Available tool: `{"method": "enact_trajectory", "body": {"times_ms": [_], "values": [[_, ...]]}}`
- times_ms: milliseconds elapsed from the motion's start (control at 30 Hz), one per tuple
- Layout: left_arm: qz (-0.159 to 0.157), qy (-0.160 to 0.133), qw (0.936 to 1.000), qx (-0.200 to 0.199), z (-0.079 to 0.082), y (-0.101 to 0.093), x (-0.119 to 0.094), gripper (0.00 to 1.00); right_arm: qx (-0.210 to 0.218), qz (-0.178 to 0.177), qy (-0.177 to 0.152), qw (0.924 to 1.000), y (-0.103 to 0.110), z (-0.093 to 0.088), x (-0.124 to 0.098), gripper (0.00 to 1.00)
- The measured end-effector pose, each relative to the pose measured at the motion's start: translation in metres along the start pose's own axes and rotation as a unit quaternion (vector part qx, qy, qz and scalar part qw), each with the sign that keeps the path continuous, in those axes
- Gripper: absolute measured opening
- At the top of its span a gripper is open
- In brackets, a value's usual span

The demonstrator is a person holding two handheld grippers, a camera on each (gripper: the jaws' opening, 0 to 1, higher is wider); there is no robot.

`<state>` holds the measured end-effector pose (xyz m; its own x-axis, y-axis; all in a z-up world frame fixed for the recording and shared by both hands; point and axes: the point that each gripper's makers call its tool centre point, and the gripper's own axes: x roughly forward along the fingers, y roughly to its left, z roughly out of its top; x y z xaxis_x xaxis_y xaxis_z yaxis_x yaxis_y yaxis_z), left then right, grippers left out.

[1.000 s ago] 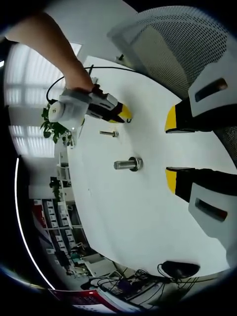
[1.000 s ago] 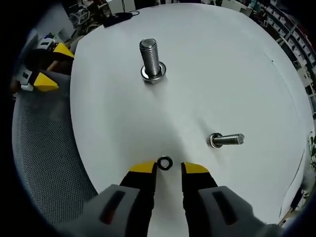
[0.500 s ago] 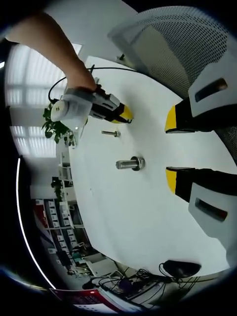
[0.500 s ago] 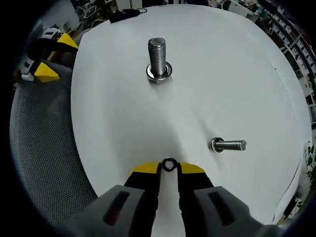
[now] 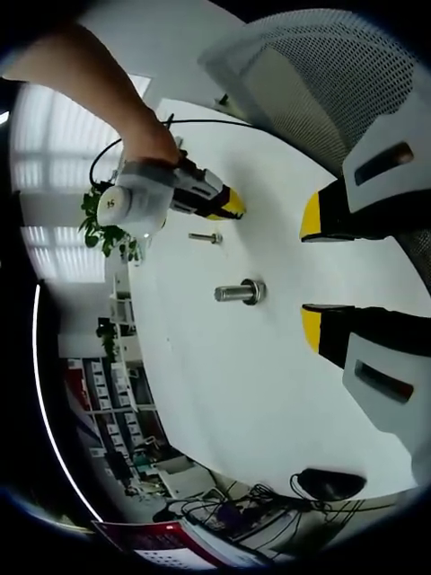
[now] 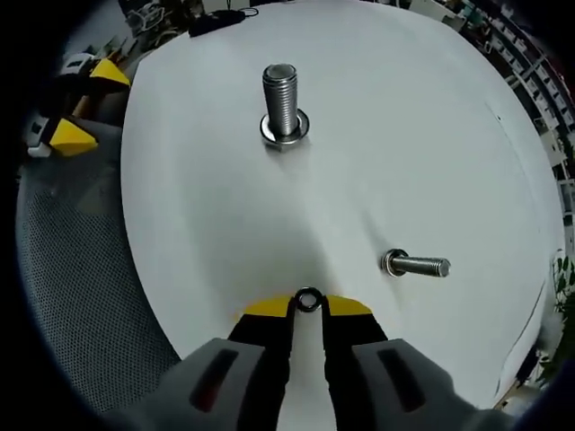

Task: Place the washer onto the threaded stud by aligning its center hole with the stud, sliding it down to the base, and recovering from edge contact or off-axis alignment until the washer reaches the visible bottom stop.

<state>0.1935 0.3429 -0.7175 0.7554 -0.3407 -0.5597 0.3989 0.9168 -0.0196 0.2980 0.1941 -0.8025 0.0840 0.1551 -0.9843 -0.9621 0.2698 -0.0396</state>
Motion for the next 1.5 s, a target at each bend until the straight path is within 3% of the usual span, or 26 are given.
{"method": "enact_trajectory", "body": {"times_ms": [600,1067,1500], "values": [[-0.003,0.004,1.0,0.003,-0.001,-0.002,0.001,0.26,0.01,-0.009,-0.02,0.9997,0.002,-0.001,-0.008,0.13],[-0.003,-0.001,1.0,0.002,0.001,-0.001,-0.001,0.26,0.013,-0.021,-0.043,0.9988,-0.01,0.015,-0.051,0.13],[-0.005,-0.007,1.0,0.003,0.002,-0.002,-0.001,0.26,0.01,-0.036,-0.062,0.9974,-0.021,0.03,-0.076,0.13]]}}
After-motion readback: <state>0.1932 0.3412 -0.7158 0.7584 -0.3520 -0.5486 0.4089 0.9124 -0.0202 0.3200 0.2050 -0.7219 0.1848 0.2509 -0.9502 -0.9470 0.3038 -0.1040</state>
